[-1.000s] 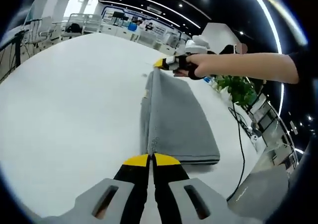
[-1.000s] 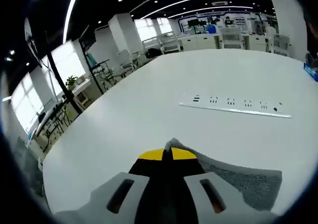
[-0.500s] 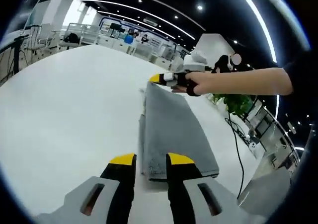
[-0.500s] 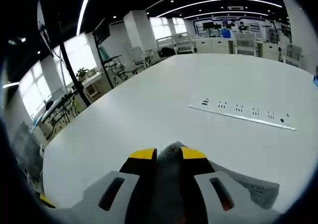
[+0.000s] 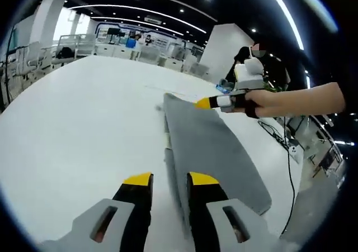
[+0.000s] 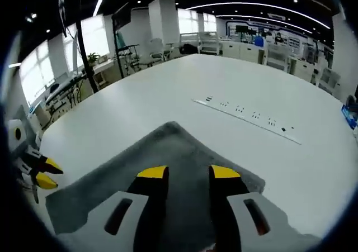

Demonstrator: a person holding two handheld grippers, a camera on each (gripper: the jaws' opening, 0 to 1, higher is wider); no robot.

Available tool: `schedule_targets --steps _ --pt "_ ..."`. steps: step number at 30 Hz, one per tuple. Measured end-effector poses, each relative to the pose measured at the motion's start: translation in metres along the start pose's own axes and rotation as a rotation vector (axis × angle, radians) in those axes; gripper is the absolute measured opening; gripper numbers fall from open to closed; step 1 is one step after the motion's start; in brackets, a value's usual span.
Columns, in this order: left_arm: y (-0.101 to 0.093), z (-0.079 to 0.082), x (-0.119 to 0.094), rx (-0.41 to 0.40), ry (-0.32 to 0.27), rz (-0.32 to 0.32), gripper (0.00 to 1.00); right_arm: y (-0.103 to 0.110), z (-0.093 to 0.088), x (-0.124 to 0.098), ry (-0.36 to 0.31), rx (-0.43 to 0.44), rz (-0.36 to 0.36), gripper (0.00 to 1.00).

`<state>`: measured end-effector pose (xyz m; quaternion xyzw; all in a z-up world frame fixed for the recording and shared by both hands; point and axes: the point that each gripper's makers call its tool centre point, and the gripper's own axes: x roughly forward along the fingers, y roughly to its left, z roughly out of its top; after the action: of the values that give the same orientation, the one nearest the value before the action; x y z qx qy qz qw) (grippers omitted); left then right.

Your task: Fold the towel on the table until its edges align and the towel forms a compact rectangular stack.

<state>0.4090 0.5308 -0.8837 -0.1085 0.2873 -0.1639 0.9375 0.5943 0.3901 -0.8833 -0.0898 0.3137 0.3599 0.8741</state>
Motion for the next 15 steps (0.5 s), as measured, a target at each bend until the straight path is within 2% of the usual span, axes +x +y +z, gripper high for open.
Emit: schedule_targets --steps 3,6,15 --pt "0.004 0.007 0.01 0.0 -0.01 0.001 0.23 -0.007 -0.015 -0.016 0.016 0.0 -0.017 0.29" --pt "0.007 0.015 0.02 0.001 -0.021 0.004 0.23 -0.012 -0.031 -0.024 0.039 0.039 -0.021 0.31" --pt "0.01 0.027 0.047 0.042 -0.005 -0.014 0.23 0.006 -0.053 -0.05 0.023 0.096 -0.008 0.35"
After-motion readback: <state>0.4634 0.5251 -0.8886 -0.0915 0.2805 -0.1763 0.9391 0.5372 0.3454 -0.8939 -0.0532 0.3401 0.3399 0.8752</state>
